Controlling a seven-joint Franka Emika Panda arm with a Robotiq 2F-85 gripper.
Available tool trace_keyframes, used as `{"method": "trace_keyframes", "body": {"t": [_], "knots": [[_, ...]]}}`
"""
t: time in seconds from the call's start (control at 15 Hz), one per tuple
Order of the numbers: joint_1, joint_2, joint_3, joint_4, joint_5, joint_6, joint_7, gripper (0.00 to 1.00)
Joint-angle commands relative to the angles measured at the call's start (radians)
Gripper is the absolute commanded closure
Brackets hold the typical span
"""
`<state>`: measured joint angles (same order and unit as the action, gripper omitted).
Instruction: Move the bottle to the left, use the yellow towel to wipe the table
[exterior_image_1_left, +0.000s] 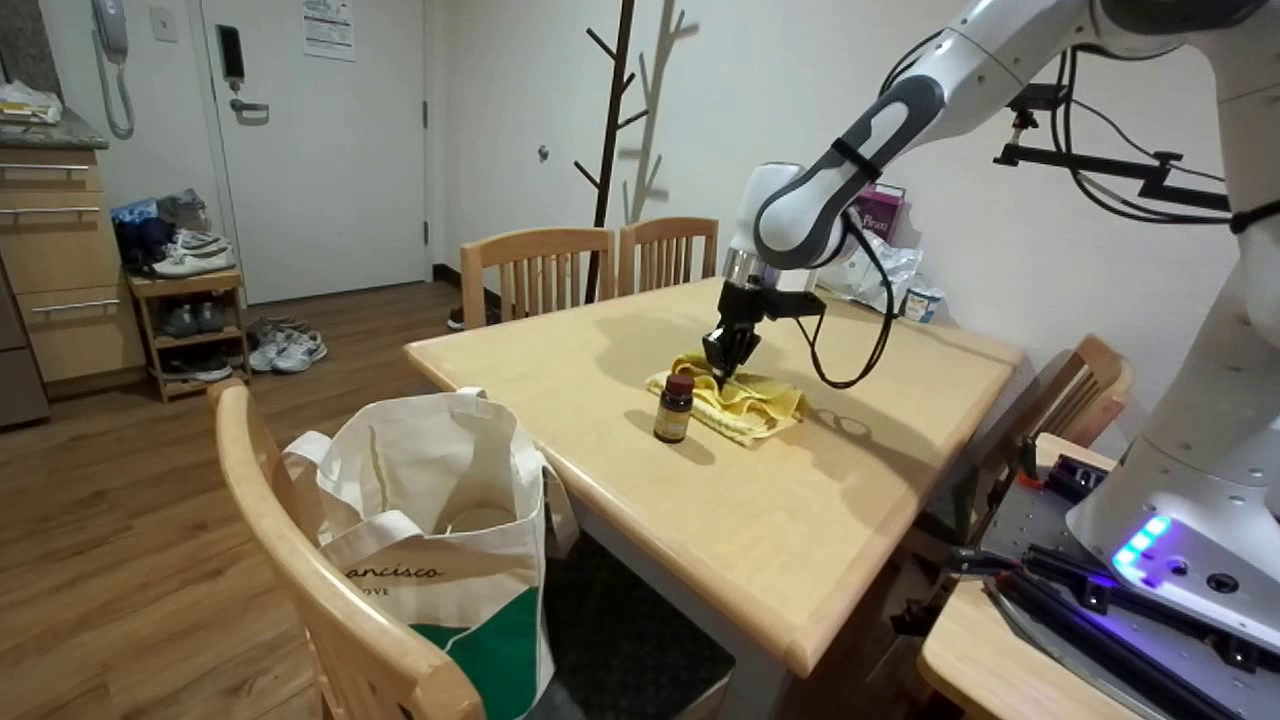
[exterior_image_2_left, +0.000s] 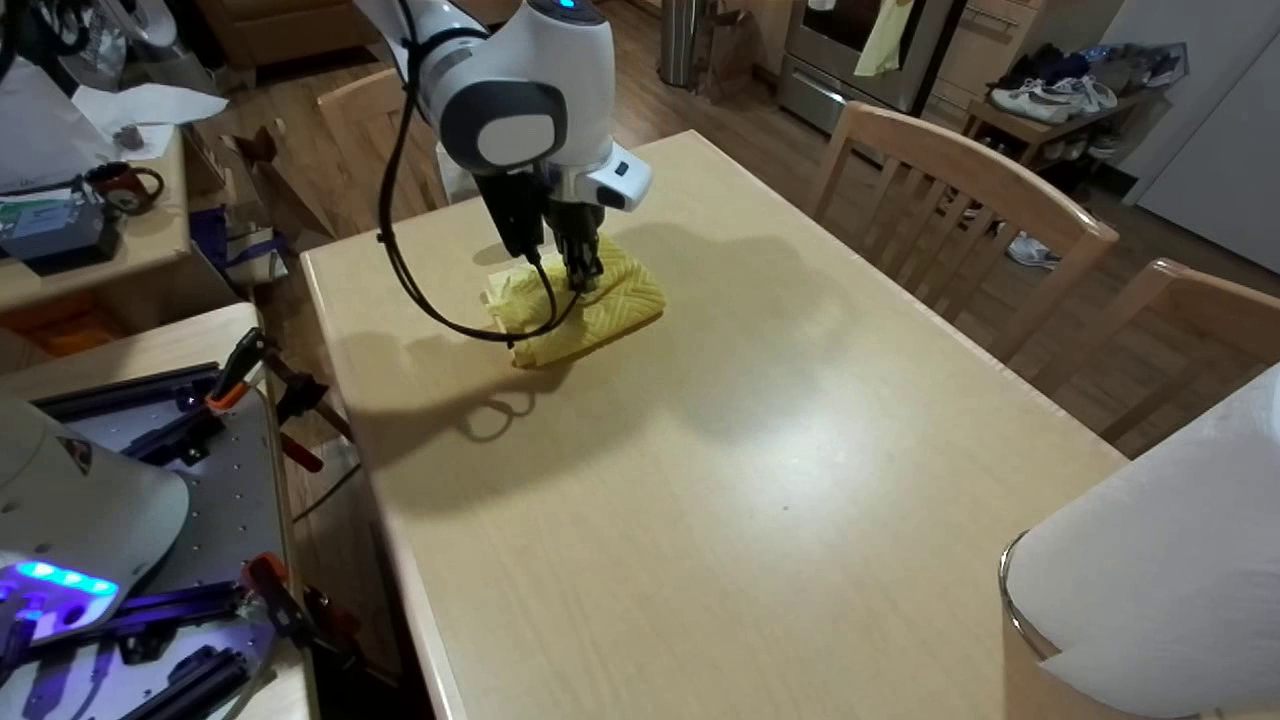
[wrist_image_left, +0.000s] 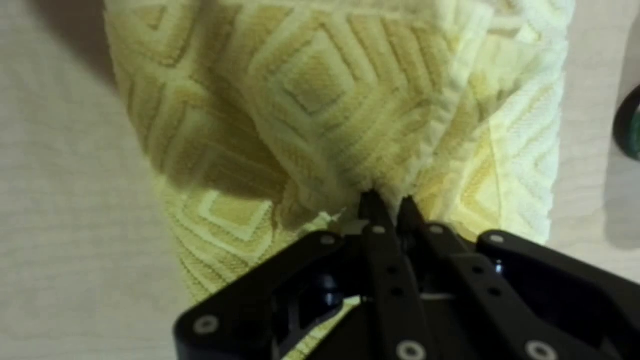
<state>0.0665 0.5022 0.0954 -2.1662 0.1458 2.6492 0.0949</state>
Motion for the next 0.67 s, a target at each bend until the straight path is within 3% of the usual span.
{"method": "trace_keyframes", "body": {"t": [0.0,0.6], "knots": [[-0.006,0.01,0.024,0.017,-0.047,-0.066,-0.118,0.65],[0.05,-0.133,-0.107,-0.014,-0.287,-0.138,-0.065,0.08]]}}
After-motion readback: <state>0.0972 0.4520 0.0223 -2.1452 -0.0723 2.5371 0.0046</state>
